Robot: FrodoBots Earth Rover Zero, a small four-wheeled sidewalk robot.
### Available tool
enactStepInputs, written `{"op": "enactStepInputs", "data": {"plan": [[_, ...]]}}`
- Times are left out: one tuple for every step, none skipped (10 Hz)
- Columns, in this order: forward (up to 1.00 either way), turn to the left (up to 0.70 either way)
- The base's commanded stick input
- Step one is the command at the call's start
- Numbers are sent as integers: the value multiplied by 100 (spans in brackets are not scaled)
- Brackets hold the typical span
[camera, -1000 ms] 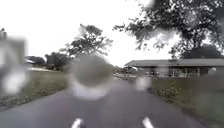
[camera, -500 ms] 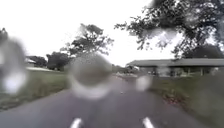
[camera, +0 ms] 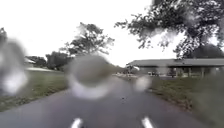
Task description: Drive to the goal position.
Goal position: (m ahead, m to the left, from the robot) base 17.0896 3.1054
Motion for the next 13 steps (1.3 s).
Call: {"op": "enactStepInputs", "data": {"plan": [[70,0],[70,0],[70,0],[70,0],[70,0],[70,0],[70,0],[70,0],[70,0],[70,0],[70,0],[70,0],[70,0]]}}
